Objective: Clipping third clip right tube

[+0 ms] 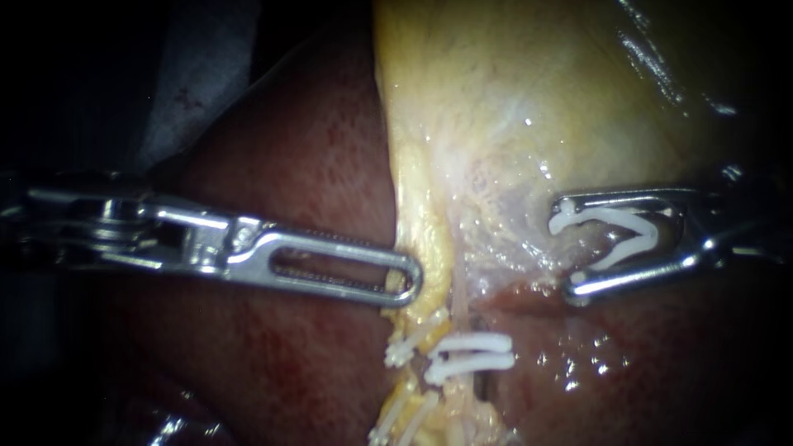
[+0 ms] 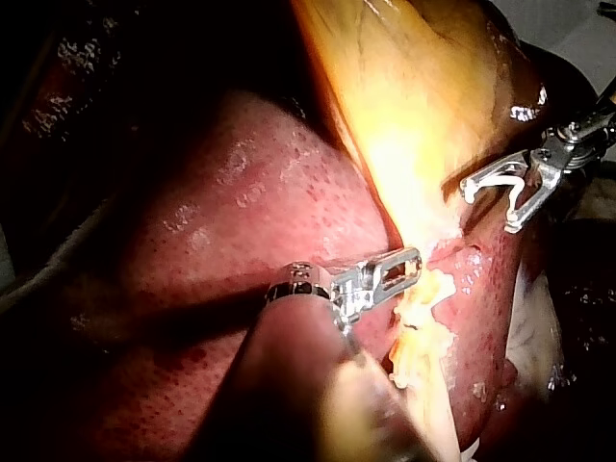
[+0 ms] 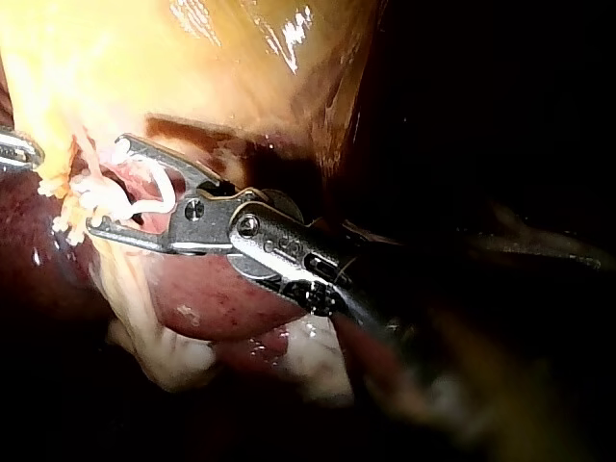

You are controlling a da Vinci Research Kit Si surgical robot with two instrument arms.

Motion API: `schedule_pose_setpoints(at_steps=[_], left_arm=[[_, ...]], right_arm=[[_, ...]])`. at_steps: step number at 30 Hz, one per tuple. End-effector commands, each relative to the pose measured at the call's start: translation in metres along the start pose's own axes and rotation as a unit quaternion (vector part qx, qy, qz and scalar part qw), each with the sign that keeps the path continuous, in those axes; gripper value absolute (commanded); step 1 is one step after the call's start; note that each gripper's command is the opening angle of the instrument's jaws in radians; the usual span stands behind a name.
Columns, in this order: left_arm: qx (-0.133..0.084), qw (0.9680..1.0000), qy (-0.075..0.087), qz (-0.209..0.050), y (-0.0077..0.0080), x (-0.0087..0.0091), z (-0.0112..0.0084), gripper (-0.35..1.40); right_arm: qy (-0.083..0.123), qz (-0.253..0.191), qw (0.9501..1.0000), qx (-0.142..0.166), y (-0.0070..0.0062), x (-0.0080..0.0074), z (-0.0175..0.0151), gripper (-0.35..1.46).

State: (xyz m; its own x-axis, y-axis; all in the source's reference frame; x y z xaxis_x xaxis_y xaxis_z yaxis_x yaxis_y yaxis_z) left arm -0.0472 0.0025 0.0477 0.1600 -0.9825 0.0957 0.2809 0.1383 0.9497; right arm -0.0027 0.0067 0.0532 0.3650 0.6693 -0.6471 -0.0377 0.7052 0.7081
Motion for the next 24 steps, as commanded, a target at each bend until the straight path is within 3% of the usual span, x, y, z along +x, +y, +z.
schedule_pose_setpoints(at_steps=[1,13,24], left_arm=[[0.000,1.0000,0.000,0.000,0.0000,0.0000,0.0000,-0.35],[0.004,1.0000,0.004,-0.001,-0.0003,0.0000,-0.0023,-0.35],[0.001,1.0000,-0.005,-0.007,-0.0021,-0.0010,-0.0060,-0.35]], right_arm=[[0.000,0.000,1.0000,0.000,-0.0001,-0.0002,0.0001,0.56],[-0.003,0.022,0.9997,0.012,-0.0018,-0.0023,0.0042,0.52],[-0.005,0.047,0.9987,0.021,-0.0020,-0.0039,0.0075,0.53]])
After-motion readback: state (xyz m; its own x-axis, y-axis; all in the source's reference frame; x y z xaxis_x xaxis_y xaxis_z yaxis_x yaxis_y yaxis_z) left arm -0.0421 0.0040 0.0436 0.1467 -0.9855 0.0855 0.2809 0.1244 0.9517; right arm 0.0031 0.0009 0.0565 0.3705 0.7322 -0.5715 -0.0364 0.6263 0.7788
